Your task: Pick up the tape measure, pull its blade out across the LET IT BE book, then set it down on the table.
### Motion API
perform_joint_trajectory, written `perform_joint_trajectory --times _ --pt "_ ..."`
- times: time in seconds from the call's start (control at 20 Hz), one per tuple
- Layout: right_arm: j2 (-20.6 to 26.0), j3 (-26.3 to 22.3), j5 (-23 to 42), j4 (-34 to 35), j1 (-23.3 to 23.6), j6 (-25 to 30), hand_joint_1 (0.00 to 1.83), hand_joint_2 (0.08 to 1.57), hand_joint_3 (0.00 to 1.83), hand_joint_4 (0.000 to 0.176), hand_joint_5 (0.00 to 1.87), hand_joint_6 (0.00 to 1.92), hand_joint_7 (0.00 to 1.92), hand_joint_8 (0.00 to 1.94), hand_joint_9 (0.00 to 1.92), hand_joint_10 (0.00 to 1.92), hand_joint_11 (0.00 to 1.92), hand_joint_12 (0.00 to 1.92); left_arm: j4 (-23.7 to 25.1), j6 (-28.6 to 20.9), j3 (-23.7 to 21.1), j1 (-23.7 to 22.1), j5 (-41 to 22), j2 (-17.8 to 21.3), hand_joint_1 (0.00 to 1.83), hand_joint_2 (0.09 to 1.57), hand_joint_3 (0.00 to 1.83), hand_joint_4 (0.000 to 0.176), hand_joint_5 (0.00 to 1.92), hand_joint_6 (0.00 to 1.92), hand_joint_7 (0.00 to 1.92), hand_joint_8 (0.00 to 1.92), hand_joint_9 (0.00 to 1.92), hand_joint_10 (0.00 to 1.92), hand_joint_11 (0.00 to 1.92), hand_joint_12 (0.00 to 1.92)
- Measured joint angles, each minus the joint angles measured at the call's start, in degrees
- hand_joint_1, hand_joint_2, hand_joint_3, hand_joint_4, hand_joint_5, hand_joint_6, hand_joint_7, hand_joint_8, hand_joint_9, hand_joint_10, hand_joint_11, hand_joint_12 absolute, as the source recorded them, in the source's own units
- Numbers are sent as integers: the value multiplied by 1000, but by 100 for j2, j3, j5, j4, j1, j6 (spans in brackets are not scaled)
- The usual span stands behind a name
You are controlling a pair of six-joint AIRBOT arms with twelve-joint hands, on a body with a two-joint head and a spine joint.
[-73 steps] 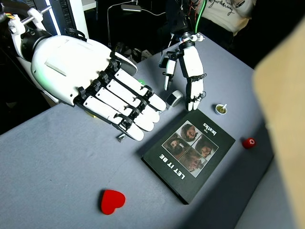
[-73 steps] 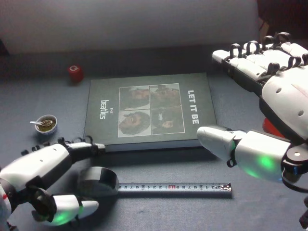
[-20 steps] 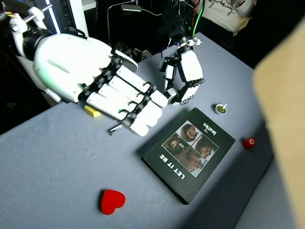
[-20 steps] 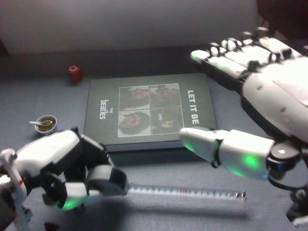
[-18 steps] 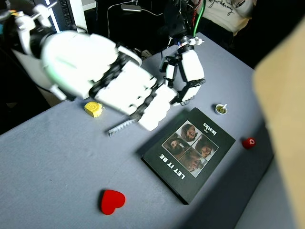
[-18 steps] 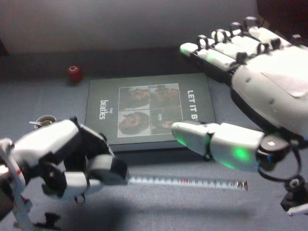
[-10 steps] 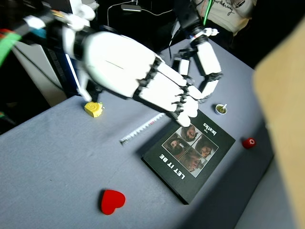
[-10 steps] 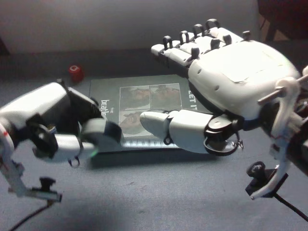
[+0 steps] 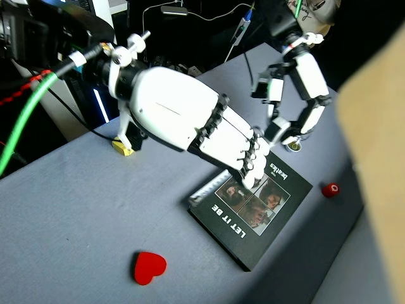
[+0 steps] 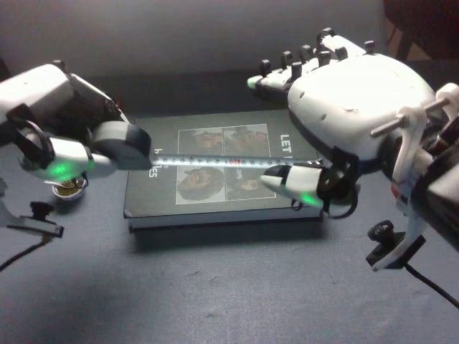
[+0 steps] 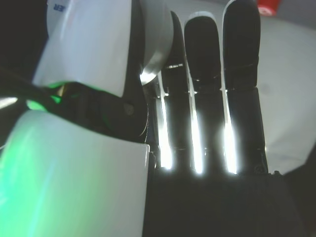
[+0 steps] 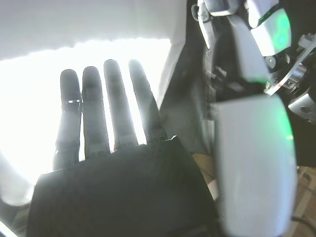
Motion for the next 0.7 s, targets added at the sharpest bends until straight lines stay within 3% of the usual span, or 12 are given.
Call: perform_joint_trajectory --times 0.2,0.55,0.7 --pt "-37 221 -310 328 271 -17 987 1101 12 0 518 18 568 16 509 29 40 1141 -52 -13 129 -7 79 35 1384 1081 0 0 1082 663 1046 821 942 1242 900 1003" --pt "-420 824 -522 831 363 -46 1032 1125 3 0 592 21 638 18 584 38 126 1154 -186 -92 225 -2 -35 39 1383 1082 0 0 1086 662 1032 836 941 1244 901 1000" --pt "-660 1174 -533 1032 385 -28 1038 1134 6 0 602 20 658 21 605 42 120 1153 -243 -98 232 -2 -151 39 1383 1081 0 0 1062 735 1058 758 946 1242 895 994"
